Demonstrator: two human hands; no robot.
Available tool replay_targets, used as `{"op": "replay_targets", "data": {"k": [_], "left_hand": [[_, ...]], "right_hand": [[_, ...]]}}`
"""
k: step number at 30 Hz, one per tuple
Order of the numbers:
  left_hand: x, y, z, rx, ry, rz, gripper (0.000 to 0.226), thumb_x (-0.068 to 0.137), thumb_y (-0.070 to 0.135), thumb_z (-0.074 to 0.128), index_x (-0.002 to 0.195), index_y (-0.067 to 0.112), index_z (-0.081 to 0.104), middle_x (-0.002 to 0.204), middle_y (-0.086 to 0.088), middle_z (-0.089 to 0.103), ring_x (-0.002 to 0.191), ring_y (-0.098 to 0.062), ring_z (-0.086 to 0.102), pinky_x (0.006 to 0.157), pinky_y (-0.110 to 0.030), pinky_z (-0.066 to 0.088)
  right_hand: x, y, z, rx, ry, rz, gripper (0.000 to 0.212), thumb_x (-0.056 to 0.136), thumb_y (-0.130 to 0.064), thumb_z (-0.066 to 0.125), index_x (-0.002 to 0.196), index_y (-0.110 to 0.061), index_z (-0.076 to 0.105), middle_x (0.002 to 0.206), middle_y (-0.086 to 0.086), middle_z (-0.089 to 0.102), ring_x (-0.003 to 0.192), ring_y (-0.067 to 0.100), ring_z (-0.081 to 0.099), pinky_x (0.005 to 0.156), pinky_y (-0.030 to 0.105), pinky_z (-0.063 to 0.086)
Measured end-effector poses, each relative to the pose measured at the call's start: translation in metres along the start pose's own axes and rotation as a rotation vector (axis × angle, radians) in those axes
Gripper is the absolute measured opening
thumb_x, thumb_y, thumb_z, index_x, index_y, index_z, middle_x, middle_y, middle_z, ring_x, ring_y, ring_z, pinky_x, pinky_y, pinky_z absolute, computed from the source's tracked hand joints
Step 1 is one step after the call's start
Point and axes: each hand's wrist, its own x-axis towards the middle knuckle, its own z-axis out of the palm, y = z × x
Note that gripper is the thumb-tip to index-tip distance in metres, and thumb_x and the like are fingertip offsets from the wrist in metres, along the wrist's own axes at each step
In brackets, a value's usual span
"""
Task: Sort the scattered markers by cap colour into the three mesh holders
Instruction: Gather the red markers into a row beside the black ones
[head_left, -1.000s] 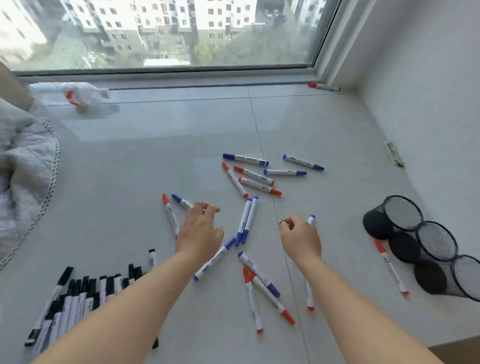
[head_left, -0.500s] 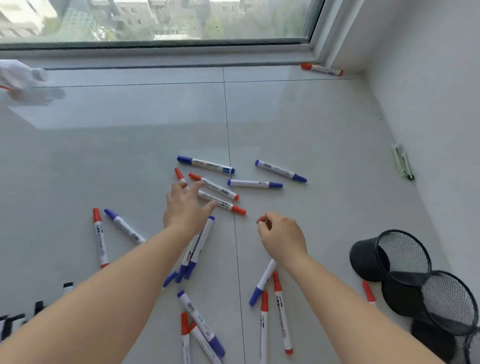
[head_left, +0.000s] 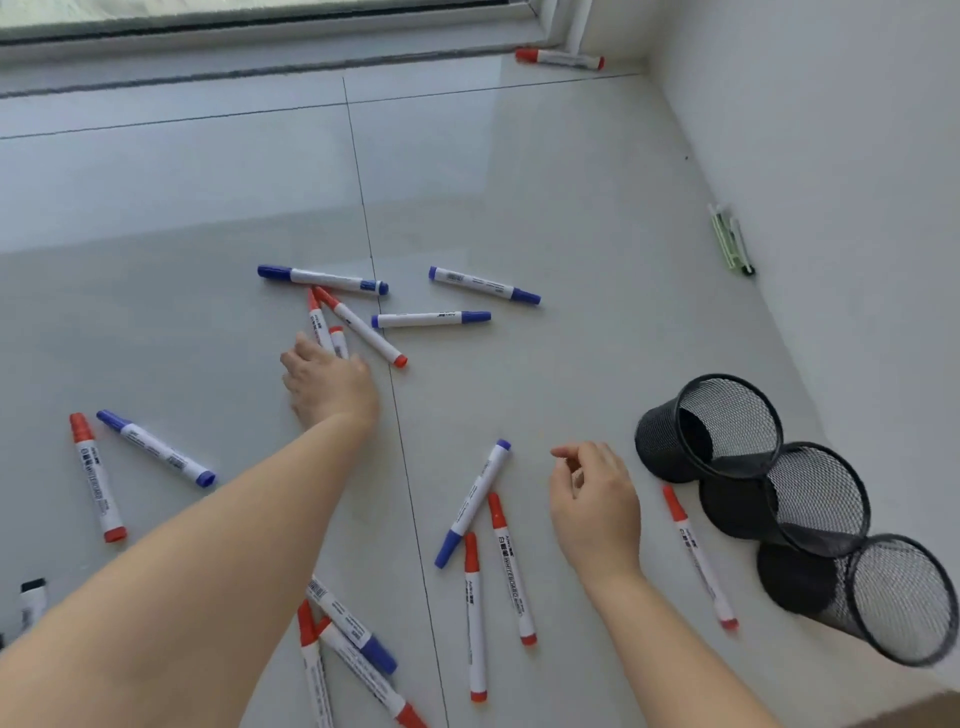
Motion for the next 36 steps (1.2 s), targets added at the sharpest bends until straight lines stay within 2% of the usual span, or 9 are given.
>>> {"op": "replay_targets", "data": {"k": [4, 8, 12, 18, 20, 23, 27, 31, 36], "left_hand": [[0.003, 0.001, -0.003, 0.012, -0.034, 0.022, 0.042, 0.094, 0.022, 0.04, 0.128, -0.002, 0.034, 0.129, -0.023, 0.042, 0.115, -0.04, 0.044, 0.094, -0.048, 0.037], [0.011, 0.003, -0.01, 0.011, -0.081, -0.005, 0.039, 0.095, 0.022, 0.035, 0.124, -0.004, 0.036, 0.127, -0.025, 0.046, 0.111, -0.042, 0.049, 0.091, -0.049, 0.043], [0.006, 0.0, -0.019, -0.012, -0.109, 0.004, 0.037, 0.094, 0.021, 0.035, 0.121, -0.004, 0.037, 0.124, -0.025, 0.048, 0.107, -0.043, 0.051, 0.087, -0.047, 0.044], [-0.006, -0.013, -0.044, -0.071, -0.121, 0.145, 0.032, 0.095, 0.028, 0.038, 0.113, 0.001, 0.039, 0.111, -0.022, 0.052, 0.089, -0.037, 0.055, 0.074, -0.043, 0.048], [-0.004, -0.016, -0.053, -0.106, -0.134, 0.159, 0.032, 0.094, 0.031, 0.042, 0.111, 0.005, 0.04, 0.105, -0.017, 0.053, 0.086, -0.034, 0.056, 0.075, -0.045, 0.052], [-0.002, -0.024, -0.064, -0.13, -0.14, 0.182, 0.026, 0.093, 0.031, 0.046, 0.104, 0.009, 0.039, 0.094, -0.013, 0.05, 0.074, -0.029, 0.052, 0.062, -0.039, 0.046], [0.008, -0.037, -0.073, -0.153, -0.166, 0.167, 0.027, 0.093, 0.034, 0.045, 0.101, 0.009, 0.041, 0.081, -0.007, 0.048, 0.063, -0.022, 0.049, 0.055, -0.034, 0.043], [0.019, -0.049, -0.08, -0.16, -0.186, 0.16, 0.029, 0.094, 0.039, 0.042, 0.097, 0.01, 0.041, 0.073, -0.002, 0.046, 0.06, -0.018, 0.047, 0.052, -0.031, 0.042], [0.029, -0.064, -0.086, -0.177, -0.186, 0.142, 0.031, 0.094, 0.042, 0.04, 0.093, 0.011, 0.044, 0.071, 0.0, 0.048, 0.058, -0.015, 0.047, 0.047, -0.028, 0.038]], "right_hand": [[-0.019, 0.042, -0.023, -0.257, 0.214, 0.087, 0.029, 0.073, 0.002, 0.063, 0.102, -0.002, 0.063, 0.102, 0.017, 0.06, 0.095, 0.038, 0.051, 0.081, 0.041, 0.039], [-0.028, 0.062, -0.026, -0.461, 0.19, 0.202, 0.045, 0.069, 0.003, 0.064, 0.113, 0.0, 0.058, 0.107, 0.024, 0.056, 0.096, 0.042, 0.05, 0.074, 0.046, 0.043], [-0.022, 0.067, -0.022, -0.438, 0.127, 0.242, 0.038, 0.077, 0.006, 0.052, 0.114, -0.001, 0.055, 0.11, 0.026, 0.053, 0.1, 0.041, 0.047, 0.079, 0.046, 0.039], [-0.016, 0.036, -0.006, -0.318, 0.043, 0.097, 0.035, 0.083, 0.005, 0.048, 0.117, 0.001, 0.054, 0.114, 0.022, 0.054, 0.106, 0.038, 0.045, 0.093, 0.036, 0.032], [-0.012, 0.012, -0.001, -0.233, 0.016, -0.014, 0.033, 0.084, 0.004, 0.049, 0.115, 0.0, 0.057, 0.109, 0.02, 0.055, 0.104, 0.035, 0.046, 0.091, 0.034, 0.035], [0.002, -0.027, 0.009, -0.154, -0.014, -0.156, 0.029, 0.088, -0.001, 0.049, 0.114, -0.005, 0.059, 0.109, 0.013, 0.056, 0.102, 0.029, 0.049, 0.082, 0.031, 0.04], [0.031, -0.077, 0.035, -0.064, -0.094, -0.3, 0.025, 0.094, -0.012, 0.046, 0.115, -0.004, 0.057, 0.109, 0.011, 0.057, 0.1, 0.024, 0.052, 0.083, 0.029, 0.044], [0.063, -0.114, 0.073, -0.112, -0.213, -0.39, 0.027, 0.096, -0.02, 0.043, 0.112, -0.004, 0.058, 0.108, 0.012, 0.057, 0.101, 0.026, 0.049, 0.081, 0.027, 0.037], [0.094, -0.151, 0.116, -0.305, -0.256, -0.469, 0.031, 0.095, -0.025, 0.044, 0.115, -0.003, 0.053, 0.113, 0.013, 0.051, 0.106, 0.026, 0.045, 0.085, 0.029, 0.036]]}}
